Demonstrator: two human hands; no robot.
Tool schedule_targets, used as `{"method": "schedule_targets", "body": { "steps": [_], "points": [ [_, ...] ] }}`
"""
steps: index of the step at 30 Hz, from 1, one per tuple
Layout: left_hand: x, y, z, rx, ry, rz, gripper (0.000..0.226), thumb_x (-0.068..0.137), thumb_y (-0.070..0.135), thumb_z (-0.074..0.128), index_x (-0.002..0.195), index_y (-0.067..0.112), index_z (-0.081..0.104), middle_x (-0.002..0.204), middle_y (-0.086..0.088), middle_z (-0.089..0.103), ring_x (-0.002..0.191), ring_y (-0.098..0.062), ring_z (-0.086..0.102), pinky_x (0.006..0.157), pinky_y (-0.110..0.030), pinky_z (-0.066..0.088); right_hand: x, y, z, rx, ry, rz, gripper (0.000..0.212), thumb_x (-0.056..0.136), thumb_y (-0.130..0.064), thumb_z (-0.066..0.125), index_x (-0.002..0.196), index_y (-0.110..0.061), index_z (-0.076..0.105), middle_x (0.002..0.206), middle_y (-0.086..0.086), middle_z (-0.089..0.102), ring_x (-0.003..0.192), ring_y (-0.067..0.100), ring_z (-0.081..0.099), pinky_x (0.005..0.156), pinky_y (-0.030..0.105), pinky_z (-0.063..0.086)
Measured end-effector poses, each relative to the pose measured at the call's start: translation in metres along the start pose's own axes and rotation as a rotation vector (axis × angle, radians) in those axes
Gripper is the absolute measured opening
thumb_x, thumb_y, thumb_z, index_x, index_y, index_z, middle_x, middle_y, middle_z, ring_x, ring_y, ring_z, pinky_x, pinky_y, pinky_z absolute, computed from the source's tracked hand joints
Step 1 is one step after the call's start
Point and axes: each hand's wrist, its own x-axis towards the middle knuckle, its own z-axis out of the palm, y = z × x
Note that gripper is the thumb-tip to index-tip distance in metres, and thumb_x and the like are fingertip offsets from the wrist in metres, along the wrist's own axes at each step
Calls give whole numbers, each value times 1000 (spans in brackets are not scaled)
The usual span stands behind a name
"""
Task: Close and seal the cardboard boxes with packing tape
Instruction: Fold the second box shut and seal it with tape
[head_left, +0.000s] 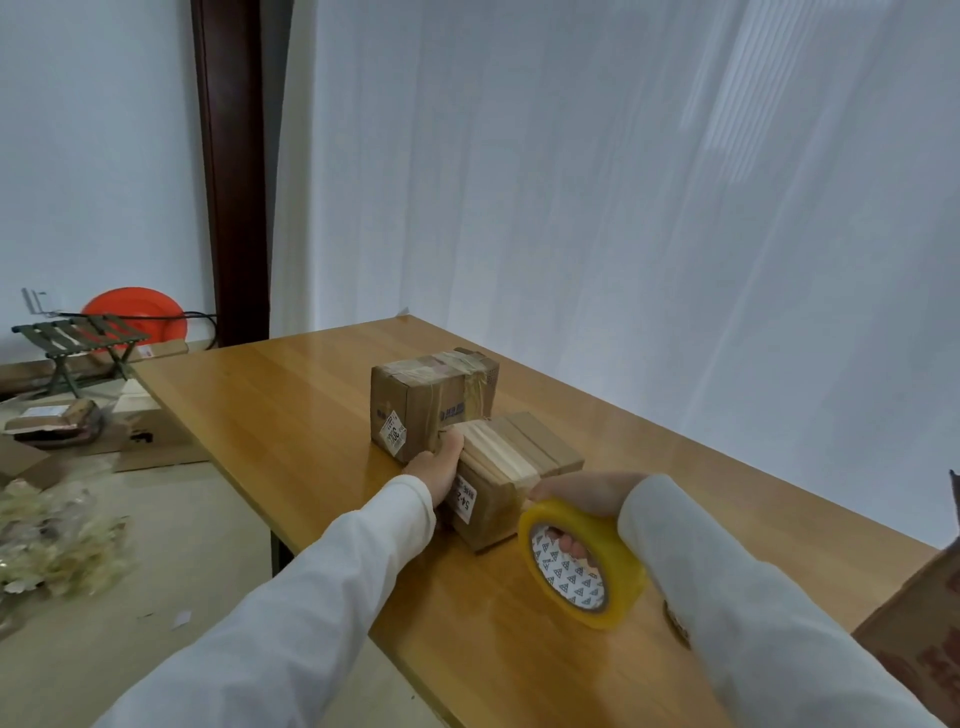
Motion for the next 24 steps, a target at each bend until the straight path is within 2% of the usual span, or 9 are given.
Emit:
{"method": "schedule_targets", "body": {
  "steps": [3, 5, 7, 9, 12, 14, 17, 21, 24],
  "points": [
    [-12, 0, -2, 496, 261, 214, 80, 85, 73, 27, 143, 19, 32, 150, -12, 26, 136, -32, 29, 110, -47, 31, 7, -2, -1, -56, 2, 25, 45, 96, -41, 41, 69, -7, 54, 48, 4, 51, 37, 11, 47, 45, 16, 45],
    [-21, 5, -9, 623, 386, 457, 84, 79, 77, 36, 144, 25, 26, 153, -9, 21, 141, -30, 21, 112, -47, 27, 10, -2, -2, -57, 7, 36, 44, 95, -41, 44, 69, -7, 56, 49, 4, 52, 37, 12, 48, 43, 17, 44],
    [-25, 7, -13, 762, 342, 639, 97, 69, 84, 42, 146, 29, 21, 157, -6, 15, 144, -27, 12, 115, -47, 20, 13, -3, -3, -62, 16, 32, 45, 95, -42, 44, 68, -8, 56, 50, 4, 52, 37, 12, 48, 43, 16, 43],
    [-25, 7, -12, 856, 199, 714, 108, 58, 89, 41, 147, 32, 16, 158, -2, 8, 145, -24, 6, 117, -47, 15, 14, -3, -3, -50, -7, 32, 46, 96, -42, 41, 66, -10, 53, 49, 3, 49, 36, 11, 44, 43, 14, 40],
    [-22, 5, -7, 901, 37, 760, 105, 61, 83, 51, 148, 36, 17, 158, 4, 6, 144, -22, 11, 114, -44, 22, 17, 0, -3, -19, 13, 6, 48, 99, -42, 35, 68, -9, 50, 46, 2, 49, 35, 10, 45, 43, 15, 39],
    [-18, 1, -3, 843, 56, 757, 94, 70, 76, 56, 147, 34, 22, 154, 6, 14, 140, -20, 21, 108, -37, 32, 17, 8, -4, 61, 67, -54, 47, 99, -42, 38, 69, -9, 52, 45, 1, 51, 33, 9, 46, 41, 15, 40],
    [-22, 4, 3, 616, 101, 651, 88, 68, 77, 46, 144, 35, 30, 147, 5, 26, 131, -20, 35, 99, -32, 39, 6, 25, -7, 214, 39, -122, 53, 96, -52, 41, 73, -8, 59, 48, 4, 55, 37, 11, 50, 44, 18, 45],
    [-20, 14, 6, 263, 37, 453, 89, 63, 82, 35, 135, 31, 46, 138, 0, 48, 118, -22, 50, 101, -37, 41, -14, 36, -27, 519, -24, -271, 50, 93, -48, 46, 72, -4, 60, 50, 9, 53, 37, 16, 50, 43, 21, 46],
    [-18, 10, 10, -128, -128, 185, 99, 60, 88, 34, 135, 25, 45, 130, -6, 57, 113, -25, 53, 104, -43, 38, -12, 29, -30, 245, 66, -127, 48, 90, -52, 51, 77, -7, 59, 53, 7, 56, 45, 16, 52, 49, 24, 48]
  ]
}}
